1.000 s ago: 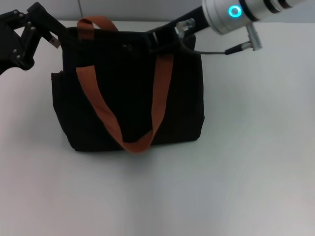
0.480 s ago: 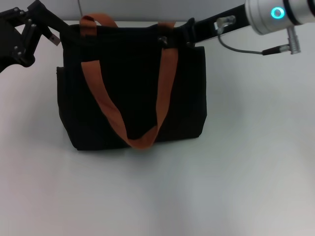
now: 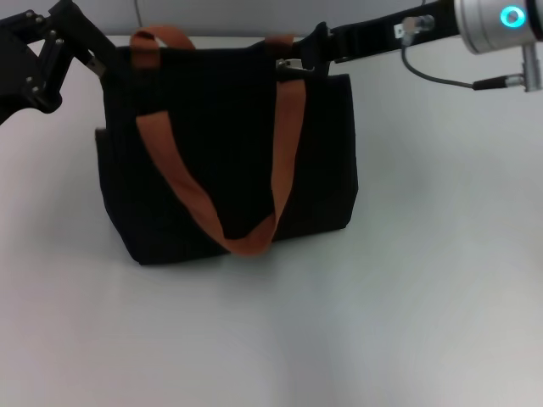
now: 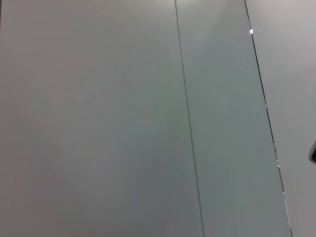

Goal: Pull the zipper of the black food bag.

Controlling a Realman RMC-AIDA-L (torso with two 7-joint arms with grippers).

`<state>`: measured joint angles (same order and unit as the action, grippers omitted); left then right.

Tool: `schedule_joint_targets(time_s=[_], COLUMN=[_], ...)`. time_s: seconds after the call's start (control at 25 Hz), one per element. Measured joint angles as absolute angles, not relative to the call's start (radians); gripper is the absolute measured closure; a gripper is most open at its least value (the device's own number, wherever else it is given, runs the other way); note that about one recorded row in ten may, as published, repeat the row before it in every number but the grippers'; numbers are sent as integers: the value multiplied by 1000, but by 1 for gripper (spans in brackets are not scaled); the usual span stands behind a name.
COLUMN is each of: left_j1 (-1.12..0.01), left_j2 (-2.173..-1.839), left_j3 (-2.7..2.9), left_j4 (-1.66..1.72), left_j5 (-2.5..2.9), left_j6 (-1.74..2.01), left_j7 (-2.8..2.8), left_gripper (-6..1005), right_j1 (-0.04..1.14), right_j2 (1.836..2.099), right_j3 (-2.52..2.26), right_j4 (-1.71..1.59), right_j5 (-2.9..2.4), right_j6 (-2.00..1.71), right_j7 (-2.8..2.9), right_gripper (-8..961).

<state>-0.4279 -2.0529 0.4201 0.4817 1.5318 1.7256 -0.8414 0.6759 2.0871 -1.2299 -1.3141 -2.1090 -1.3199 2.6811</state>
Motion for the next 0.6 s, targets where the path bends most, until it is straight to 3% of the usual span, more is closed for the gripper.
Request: schedule_joint_targets(time_s=[0.16,0.44,0.6], left_j1=[-428,-416,-400], left_j2=[-2055,-2061,-2061], left_j3=[420,421,424], left_j4=[482,467,465], left_j5=[1532,1531,1532], left_j6=[1724,1716,1720], left_j7=[-842,-842,-841], left_gripper=[975,975,975], right_j1=[623,514,456], right_j2=[2087,2084,2080], right_j3=[-1194,-1144,-1108], right_j4=[-1307,-1162,-950], right_j5=[-1980,-1663,-1456], right_j6=[-1314,-1333,-1578], right_j7=[2554,2107,1666], right_gripper=[917,758,616])
